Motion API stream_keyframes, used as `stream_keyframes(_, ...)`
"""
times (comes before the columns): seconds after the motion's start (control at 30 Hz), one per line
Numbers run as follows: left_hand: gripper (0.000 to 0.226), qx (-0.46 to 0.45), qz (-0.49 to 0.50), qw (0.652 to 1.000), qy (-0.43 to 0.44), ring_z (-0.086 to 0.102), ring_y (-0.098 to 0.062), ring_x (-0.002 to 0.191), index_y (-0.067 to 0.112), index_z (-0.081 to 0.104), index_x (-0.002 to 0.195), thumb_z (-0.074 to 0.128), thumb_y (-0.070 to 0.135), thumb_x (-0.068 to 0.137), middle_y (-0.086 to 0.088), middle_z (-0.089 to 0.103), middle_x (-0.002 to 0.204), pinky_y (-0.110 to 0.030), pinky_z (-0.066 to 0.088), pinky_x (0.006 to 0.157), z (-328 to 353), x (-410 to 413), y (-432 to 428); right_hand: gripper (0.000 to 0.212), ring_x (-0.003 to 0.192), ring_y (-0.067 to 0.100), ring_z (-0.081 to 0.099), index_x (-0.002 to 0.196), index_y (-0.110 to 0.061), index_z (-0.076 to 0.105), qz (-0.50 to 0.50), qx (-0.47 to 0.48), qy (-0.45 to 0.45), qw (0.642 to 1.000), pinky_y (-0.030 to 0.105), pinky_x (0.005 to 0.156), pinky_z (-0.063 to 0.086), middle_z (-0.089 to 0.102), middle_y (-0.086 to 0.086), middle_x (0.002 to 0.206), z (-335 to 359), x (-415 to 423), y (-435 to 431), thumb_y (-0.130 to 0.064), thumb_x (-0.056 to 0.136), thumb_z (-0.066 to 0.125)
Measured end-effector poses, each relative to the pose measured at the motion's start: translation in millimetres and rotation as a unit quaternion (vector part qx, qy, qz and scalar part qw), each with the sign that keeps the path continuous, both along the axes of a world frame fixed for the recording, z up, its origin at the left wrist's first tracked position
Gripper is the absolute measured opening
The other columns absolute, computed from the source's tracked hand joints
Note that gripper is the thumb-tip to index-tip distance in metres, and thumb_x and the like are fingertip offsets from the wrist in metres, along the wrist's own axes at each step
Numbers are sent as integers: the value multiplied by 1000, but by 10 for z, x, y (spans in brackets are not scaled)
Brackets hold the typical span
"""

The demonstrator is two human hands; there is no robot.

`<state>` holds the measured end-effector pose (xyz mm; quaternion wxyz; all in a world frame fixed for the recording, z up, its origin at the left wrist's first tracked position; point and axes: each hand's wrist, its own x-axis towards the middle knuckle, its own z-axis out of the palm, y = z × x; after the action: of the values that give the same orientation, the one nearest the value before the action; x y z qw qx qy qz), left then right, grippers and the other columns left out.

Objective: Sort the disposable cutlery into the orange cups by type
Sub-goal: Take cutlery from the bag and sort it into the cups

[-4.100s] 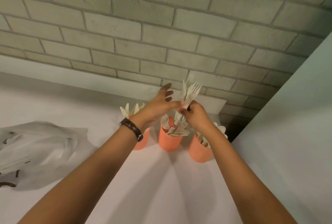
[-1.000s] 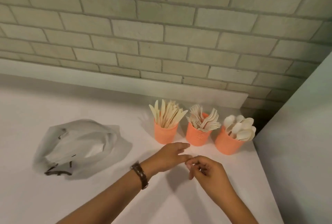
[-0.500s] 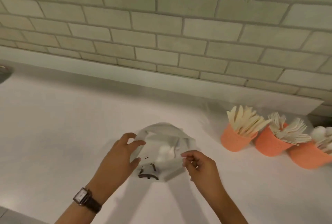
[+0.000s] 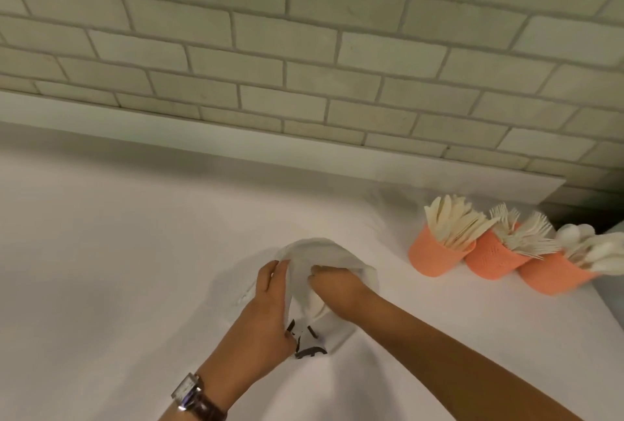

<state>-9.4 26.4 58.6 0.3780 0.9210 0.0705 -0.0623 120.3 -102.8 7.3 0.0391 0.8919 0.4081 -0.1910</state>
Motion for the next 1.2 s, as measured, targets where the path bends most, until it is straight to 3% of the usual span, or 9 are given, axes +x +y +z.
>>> stream_keyframes(0.1, 101, -51, 31, 998, -6, 55, -7, 68, 28, 8, 144, 70, 9, 67, 10, 13, 140, -14, 45, 53, 46, 122, 51, 22, 95, 35, 59, 103, 1, 57, -13, 70, 6, 997, 35, 72, 39, 57, 20, 107, 37, -19, 7, 7, 85, 44)
stream_keyframes(0.23, 106, -66, 28, 997, -12, 54, -5, 79, 30, 6, 144, 74, 6, 66, 9, 14, 139, -21, 52, 62, 13, 217, 113, 19, 91, 21, 61, 99, -4, 66, -108, 278, 37, 954, 25, 76, 44, 66, 9, 99, 231, -133, -208, -1, 86, 53)
stream_keyframes(0.33, 107, -58, 28, 998, -9, 55, -10, 71, 31, 9, 144, 77, 6, 64, 8, 17, 139, -19, 48, 58, -15, 267, 138, 8, 71, 1, 58, 87, -10, 72, -304, 474, 107, 819, 9, 68, 43, 68, -8, 81, 513, -332, -468, -10, 80, 70)
stream_keyframes(0.43, 99, -59, 37, 997, -30, 55, -12, 67, 32, 26, 139, 83, 10, 61, 6, 19, 138, -16, 43, 59, -2, 292, 69, 10, 72, 7, 64, 77, -9, 74, -419, 605, 139, 663, 20, 73, 52, 72, 2, 77, 738, -438, -831, -5, 69, 79)
stream_keyframes(0.57, 64, -15, 61, 987, -146, 49, -10, 62, 27, 51, 114, 85, 23, 60, 3, 25, 131, -15, 39, 63, 135, 359, -191, 13, 61, 12, 60, 69, -2, 63, -482, 669, 112, 554, 27, 70, 56, 62, 4, 63, 912, -491, -1381, 1, 70, 76)
stream_keyframes(0.67, 47, -8, 54, 974, -219, 50, -9, 65, 26, 54, 110, 79, 22, 70, 3, 30, 125, -13, 37, 60, 265, 444, -474, 17, 55, 12, 59, 66, -6, 59, -493, 692, 99, 518, 23, 63, 55, 56, 2, 58, 996, -500, -1773, 1, 72, 74)
stream_keyframes(0.8, 37, -33, 36, 966, -255, 52, -15, 62, 29, 56, 109, 72, 19, 77, 16, 28, 115, -24, 41, 64, 400, 558, -869, 13, 61, 18, 58, 63, -7, 63, -504, 715, 94, 475, 25, 61, 55, 57, 7, 65, 1041, -450, -2286, -10, 64, 76)
stream_keyframes(1.07, 38, -48, 16, 970, -240, 49, -13, 55, 26, 59, 107, 72, 9, 76, 8, 35, 117, -22, 41, 68, 329, 839, -1918, 6, 58, 19, 62, 86, -8, 61, -541, 697, 136, 450, 27, 57, 54, 63, 0, 69, 1060, -301, -3319, -13, 88, 61)
stream_keyframes(1.2, 41, -49, 1, 973, -225, 49, -15, 56, 33, 56, 104, 72, 8, 75, 12, 34, 117, -5, 38, 64, 211, 935, -2408, 19, 37, 10, 33, 86, -8, 61, -557, 668, 120, 479, 23, 41, 22, 47, 3, 71, 981, -207, -3697, -24, 94, 53)
